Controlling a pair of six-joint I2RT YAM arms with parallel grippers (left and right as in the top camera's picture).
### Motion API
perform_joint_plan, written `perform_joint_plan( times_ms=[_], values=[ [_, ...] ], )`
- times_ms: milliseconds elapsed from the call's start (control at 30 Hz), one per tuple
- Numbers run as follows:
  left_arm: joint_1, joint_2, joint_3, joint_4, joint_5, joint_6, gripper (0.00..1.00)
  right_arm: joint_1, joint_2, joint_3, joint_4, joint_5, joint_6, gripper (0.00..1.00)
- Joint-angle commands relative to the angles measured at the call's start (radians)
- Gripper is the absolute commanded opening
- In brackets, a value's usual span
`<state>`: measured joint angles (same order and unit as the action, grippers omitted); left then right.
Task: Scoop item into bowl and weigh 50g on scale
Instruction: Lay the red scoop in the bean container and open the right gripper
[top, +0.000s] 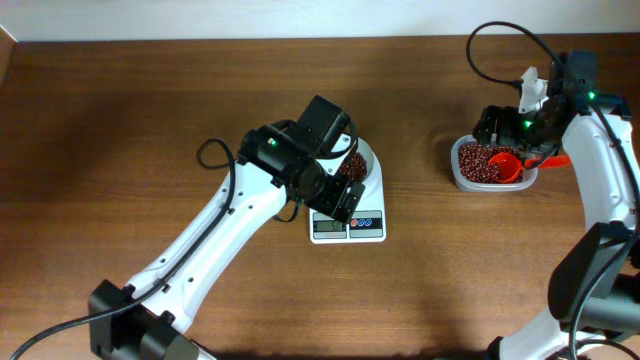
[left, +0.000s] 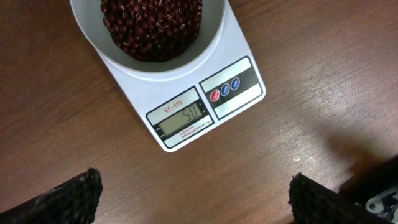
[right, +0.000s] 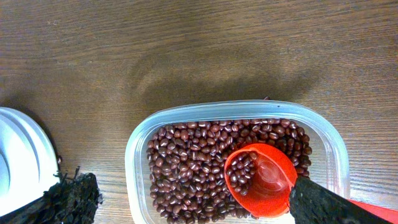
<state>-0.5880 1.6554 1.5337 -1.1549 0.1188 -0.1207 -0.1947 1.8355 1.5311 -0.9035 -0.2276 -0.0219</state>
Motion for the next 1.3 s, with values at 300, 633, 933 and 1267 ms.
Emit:
perform_joint_plan(
  times_ms=[300, 633, 933, 1267],
  values=[
    [-0.002, -0.002, 0.012, 0.002, -0.004, 0.002, 0.99, -0.002, 0.004, -0.005, 0.003, -0.012, 0.011, 0.99],
    [-0.002, -0.002, 0.012, 0.002, -0.004, 0.002, 0.99, -0.001, -0.01, -0.005, 0.003, -0.001, 0.011, 0.99],
    [-0.002, -0.002, 0.012, 0.002, -0.004, 0.002, 0.99, -0.001, -0.422, -0.005, 0.003, -0.001, 0.011, 0.99],
    [-0.002, -0.002, 0.012, 0.002, -0.004, 0.002, 0.99, -0.002, -0.881, -0.01, -0.145, 0.032, 0.0, 0.99]
  ],
)
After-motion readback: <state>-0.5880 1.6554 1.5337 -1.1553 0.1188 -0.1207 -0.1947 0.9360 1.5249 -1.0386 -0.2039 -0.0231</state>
